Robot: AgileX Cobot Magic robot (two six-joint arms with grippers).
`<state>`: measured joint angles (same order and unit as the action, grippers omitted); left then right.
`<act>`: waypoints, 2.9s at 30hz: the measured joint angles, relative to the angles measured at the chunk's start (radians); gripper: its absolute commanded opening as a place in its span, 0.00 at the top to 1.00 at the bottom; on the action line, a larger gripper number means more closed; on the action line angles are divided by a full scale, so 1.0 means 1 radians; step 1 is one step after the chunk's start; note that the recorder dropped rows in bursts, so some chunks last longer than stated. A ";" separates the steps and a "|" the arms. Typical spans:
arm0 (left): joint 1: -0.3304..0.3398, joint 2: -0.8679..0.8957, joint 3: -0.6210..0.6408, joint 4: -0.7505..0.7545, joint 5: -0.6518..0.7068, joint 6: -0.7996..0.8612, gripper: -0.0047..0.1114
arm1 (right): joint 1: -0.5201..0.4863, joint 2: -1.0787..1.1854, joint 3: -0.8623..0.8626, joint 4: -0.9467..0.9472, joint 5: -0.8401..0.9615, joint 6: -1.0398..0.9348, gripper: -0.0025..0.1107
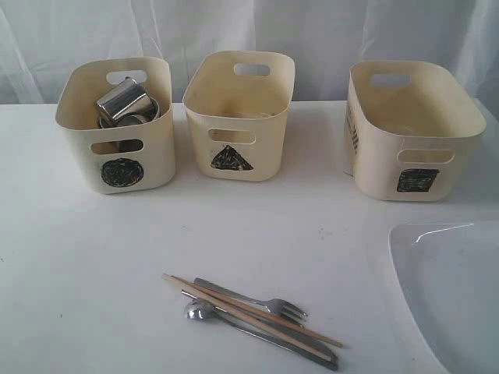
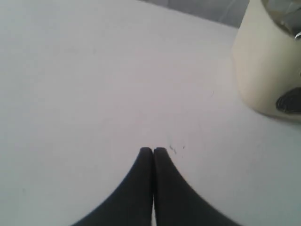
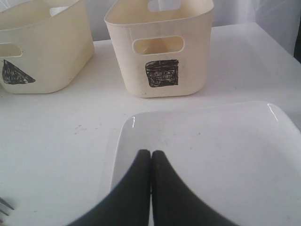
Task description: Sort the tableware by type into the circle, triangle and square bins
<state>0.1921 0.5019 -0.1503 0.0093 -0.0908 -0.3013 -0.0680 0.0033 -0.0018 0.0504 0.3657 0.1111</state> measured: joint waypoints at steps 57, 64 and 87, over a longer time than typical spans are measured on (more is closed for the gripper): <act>-0.079 -0.498 0.137 -0.224 0.455 0.404 0.96 | 0.000 0.000 0.000 0.000 0.000 0.000 0.98; -0.088 -0.498 0.139 -0.224 0.450 0.409 0.96 | 0.000 0.000 0.000 0.000 0.000 0.000 0.98; -0.088 -0.498 0.141 -0.224 0.443 0.411 0.96 | 0.000 0.000 0.000 -0.280 -0.400 -0.452 0.98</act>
<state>0.1036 0.0038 -0.0095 -0.2144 0.3518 0.1093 -0.0680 0.0033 -0.0018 -0.2297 -0.0345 -0.3412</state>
